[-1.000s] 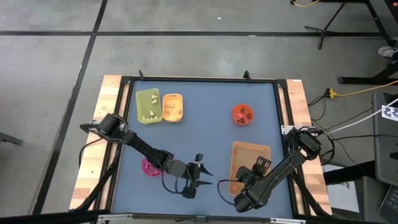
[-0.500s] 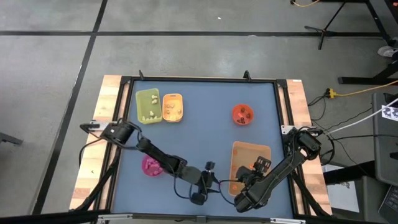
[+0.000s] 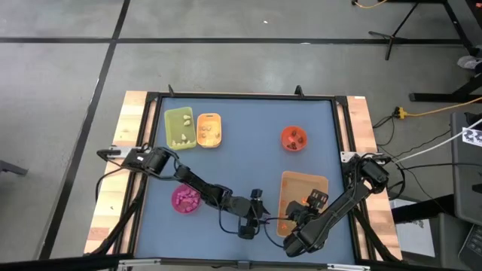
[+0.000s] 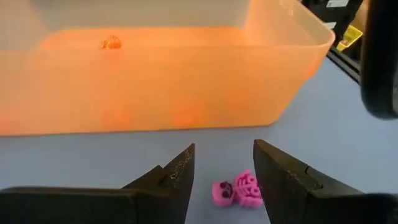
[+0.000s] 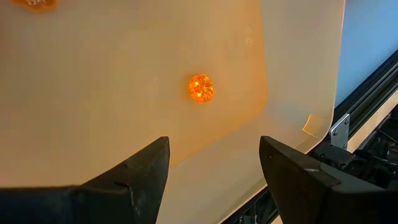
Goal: Sort Halloween decoration
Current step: Put the pink skeleton toy into the red bowl
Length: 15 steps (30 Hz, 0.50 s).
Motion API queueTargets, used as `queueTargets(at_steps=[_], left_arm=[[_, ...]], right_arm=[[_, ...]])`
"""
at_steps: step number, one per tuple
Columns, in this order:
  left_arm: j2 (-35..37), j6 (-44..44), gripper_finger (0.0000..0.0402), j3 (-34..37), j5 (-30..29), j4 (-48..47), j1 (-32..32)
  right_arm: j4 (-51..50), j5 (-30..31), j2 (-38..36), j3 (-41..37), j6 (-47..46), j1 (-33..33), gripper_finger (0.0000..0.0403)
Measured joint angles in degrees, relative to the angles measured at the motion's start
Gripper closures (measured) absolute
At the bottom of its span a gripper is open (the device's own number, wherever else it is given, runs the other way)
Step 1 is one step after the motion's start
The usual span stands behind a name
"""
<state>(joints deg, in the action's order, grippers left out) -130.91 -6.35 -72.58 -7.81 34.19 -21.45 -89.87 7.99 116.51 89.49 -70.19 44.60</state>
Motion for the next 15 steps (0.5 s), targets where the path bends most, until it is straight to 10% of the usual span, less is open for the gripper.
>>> queueTargets(at_steps=[15], left_arm=[[0.15,-1.04,0.0254,-0.13,6.51,-5.4,0.11]], right_arm=[[0.08,0.09,0.0,0.0,0.0,0.0,0.0155]])
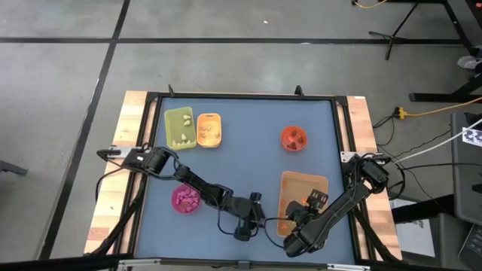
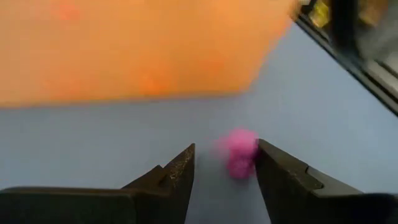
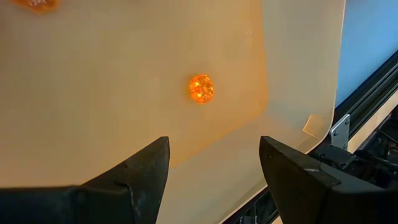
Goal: Sort Halloween decoration
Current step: Put the pink skeleton toy into the red bowl
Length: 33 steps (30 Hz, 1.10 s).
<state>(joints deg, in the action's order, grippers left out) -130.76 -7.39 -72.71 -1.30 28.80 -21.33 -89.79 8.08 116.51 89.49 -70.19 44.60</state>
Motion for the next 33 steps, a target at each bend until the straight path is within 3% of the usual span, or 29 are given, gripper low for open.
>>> queueTargets(at_steps=[5,22,33], left_arm=[[-0.02,0.35,0.0254,0.04,2.24,-1.84,-0.01],[0.11,0.54,0.0265,-0.1,1.83,-5.48,-0.03],[0.17,0.26,0.0285,-0.07,-0.94,-6.78,-0.55]], right_arm=[[0.79,0.02,0.0,0.0,0.0,0.0,0.0155],[1.7,0.02,0.02,0.02,-0.01,0.0,0.0155],[1.74,0.02,0.02,0.02,-0.02,0.0,0.0155]])
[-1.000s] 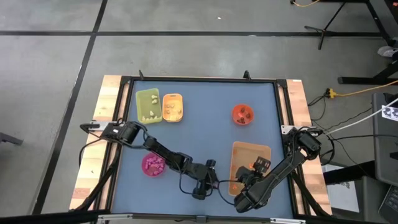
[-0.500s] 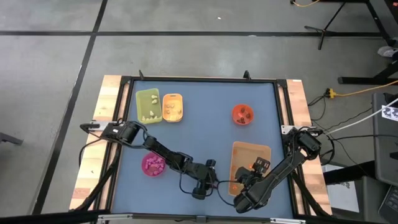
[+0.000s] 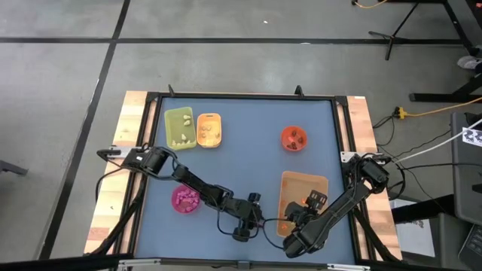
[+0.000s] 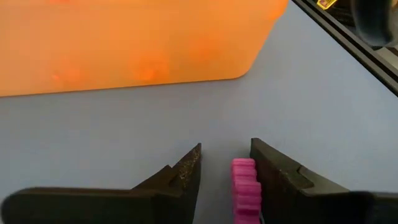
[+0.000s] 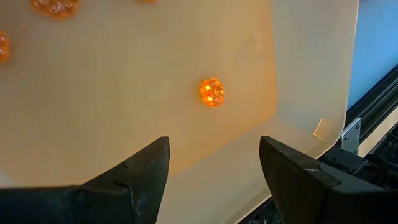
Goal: Sort Halloween decoration
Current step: Put the pink skeleton toy into the red bowl
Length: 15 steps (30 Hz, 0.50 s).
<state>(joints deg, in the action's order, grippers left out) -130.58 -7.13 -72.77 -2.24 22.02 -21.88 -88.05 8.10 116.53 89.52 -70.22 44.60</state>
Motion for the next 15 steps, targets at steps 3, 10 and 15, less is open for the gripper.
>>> queueTargets(at_steps=[3,10,15], left_arm=[[0.0,-0.05,0.0307,0.03,-0.45,-0.18,-0.25],[0.0,-0.23,0.0363,0.07,-0.28,-0.52,-0.53],[0.02,-0.58,0.0387,0.13,-0.14,-0.57,-0.53]], right_arm=[[0.0,0.0,0.0,0.0,0.0,0.0,0.0155],[0.0,0.0,0.0,0.0,0.02,0.0,0.0155],[0.0,0.0,0.0,0.0,0.01,0.0,0.0155]])
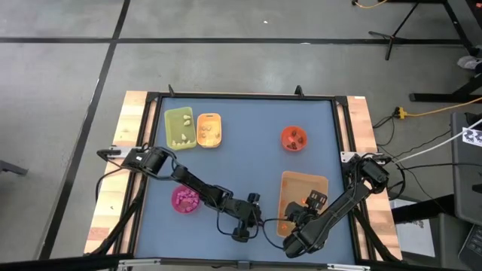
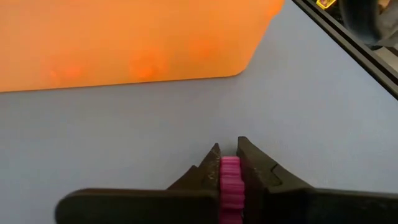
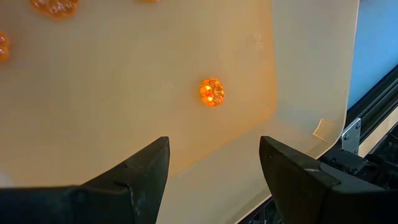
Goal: Sort Halloween decoration
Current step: Put the pink skeleton toy into the red bowl
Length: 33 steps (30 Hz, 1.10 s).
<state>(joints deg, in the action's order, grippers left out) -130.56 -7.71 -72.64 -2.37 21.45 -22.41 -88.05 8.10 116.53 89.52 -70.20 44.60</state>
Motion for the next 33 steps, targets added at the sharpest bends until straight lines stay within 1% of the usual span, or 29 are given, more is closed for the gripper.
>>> queueTargets(at_steps=[10,15,20,24,33], left_arm=[[1.01,0.05,0.0389,0.13,0.18,-0.78,0.0],[3.02,0.35,0.0389,0.28,0.37,-3.65,-0.04],[6.61,0.43,0.0389,0.35,0.4,-11.25,-0.04],[9.94,2.08,0.0389,0.39,0.42,-18.16,-0.04],[19.83,3.8,0.0389,0.29,0.25,-37.4,-0.26]], right_arm=[[0.0,-0.02,0.02,0.0,-0.01,0.0,0.0155],[0.0,-0.02,0.02,0.0,0.01,0.0,0.0155],[-0.01,-0.02,0.02,0.0,0.01,0.0,0.0155],[-0.03,-0.02,0.02,0.0,0.01,0.0,0.0155],[-0.03,-0.02,0.02,0.0,0.01,0.01,0.0155]])
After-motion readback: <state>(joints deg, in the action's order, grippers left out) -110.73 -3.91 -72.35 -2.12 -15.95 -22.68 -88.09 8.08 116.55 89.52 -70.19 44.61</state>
